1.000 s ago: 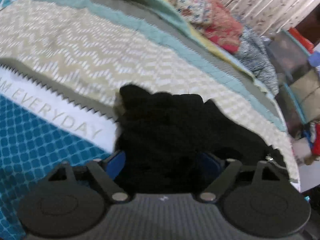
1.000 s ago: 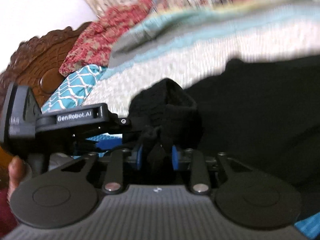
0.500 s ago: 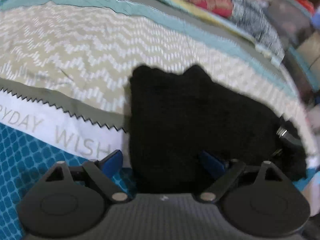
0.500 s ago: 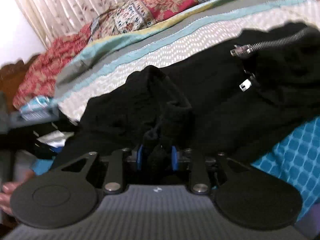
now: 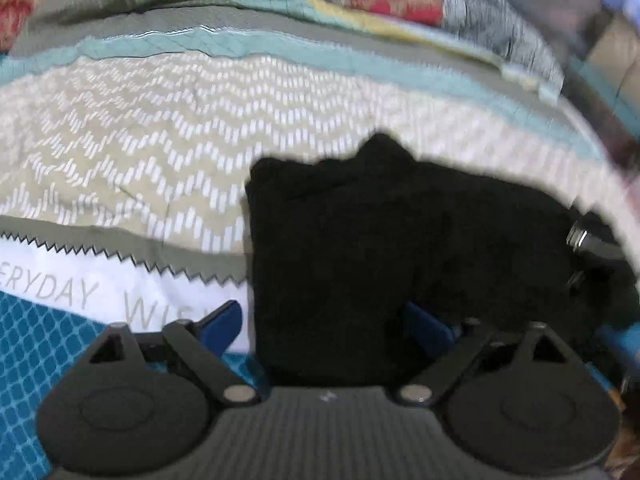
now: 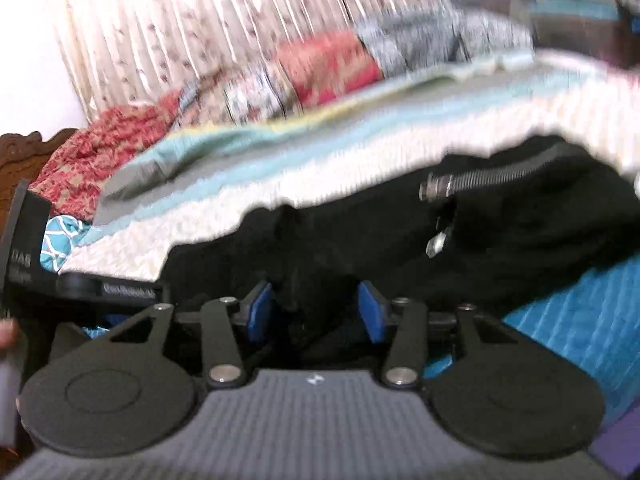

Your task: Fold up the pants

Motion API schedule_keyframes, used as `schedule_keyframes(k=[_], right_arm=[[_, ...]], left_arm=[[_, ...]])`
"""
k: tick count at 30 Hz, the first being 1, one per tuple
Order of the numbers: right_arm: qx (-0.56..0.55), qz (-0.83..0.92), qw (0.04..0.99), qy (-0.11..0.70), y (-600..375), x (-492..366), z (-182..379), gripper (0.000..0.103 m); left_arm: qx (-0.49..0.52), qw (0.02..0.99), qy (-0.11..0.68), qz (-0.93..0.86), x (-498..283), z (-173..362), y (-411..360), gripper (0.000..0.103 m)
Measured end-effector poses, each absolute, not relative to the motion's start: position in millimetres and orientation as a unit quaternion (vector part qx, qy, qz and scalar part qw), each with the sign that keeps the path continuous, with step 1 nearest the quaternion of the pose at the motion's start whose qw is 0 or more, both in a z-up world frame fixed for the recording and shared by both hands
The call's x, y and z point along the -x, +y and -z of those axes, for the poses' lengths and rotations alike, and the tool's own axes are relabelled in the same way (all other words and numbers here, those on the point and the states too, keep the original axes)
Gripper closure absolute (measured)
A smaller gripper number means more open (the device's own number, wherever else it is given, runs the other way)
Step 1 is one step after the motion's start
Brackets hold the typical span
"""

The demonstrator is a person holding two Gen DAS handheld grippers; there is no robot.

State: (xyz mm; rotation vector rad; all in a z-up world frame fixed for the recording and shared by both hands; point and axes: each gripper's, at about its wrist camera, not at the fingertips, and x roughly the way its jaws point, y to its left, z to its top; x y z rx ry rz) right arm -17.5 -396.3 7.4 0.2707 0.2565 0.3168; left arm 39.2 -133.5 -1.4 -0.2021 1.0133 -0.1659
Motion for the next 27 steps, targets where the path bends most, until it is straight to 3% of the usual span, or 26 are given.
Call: schedule_keyframes(k=[5, 7, 8, 10, 11, 12, 14, 19, 21, 25, 27], right_arm=[[-0.063, -0.295, 0.948, 0.103, -355, 21, -28, 0.052], [-0.045, -0.352, 0.927, 0.118, -337, 17, -29, 0.053], [-0.035, -0.362, 0.923, 0.123, -328, 14, -28, 0.053], [-0.012, -0.374, 0.917, 0.135, -310, 5, -20, 0.054], [-0.008, -0.378, 0.913, 0.154, -303, -2, -15, 0.06], [-0.008, -0.381, 0.904, 0.193, -297, -13, -6, 0.071], [-0.037, -0.376, 0.882, 0.282, -292, -34, 15, 0.074], [-0.057, -0.378, 0.88, 0.281, -292, -38, 18, 0.074], [-0.057, -0.38, 0.88, 0.278, -292, -33, 21, 0.074], [-0.06, -0.387, 0.879, 0.271, -298, -27, 17, 0.073], [-0.072, -0.394, 0.881, 0.25, -310, -19, 7, 0.073]], left_arm=[[0.123, 0.859, 0.493, 0.065, -67, 7, -118, 0.004], [0.119, 0.852, 0.505, 0.065, -78, 15, -121, 0.017], [0.111, 0.852, 0.507, 0.069, -81, 19, -124, 0.026], [0.083, 0.861, 0.495, 0.082, -86, 15, -135, 0.056], [0.074, 0.863, 0.491, 0.093, -90, 9, -140, 0.072], [0.067, 0.868, 0.482, 0.097, -92, 1, -143, 0.081], [0.064, 0.878, 0.46, 0.114, -96, -16, -146, 0.083], [0.042, 0.88, 0.463, 0.102, -102, -5, -150, 0.082], [0.045, 0.874, 0.477, 0.075, -102, 11, -144, 0.062], [0.086, 0.872, 0.477, 0.066, -89, 9, -127, 0.051], [0.083, 0.878, 0.468, 0.058, -78, 0, -122, 0.041]])
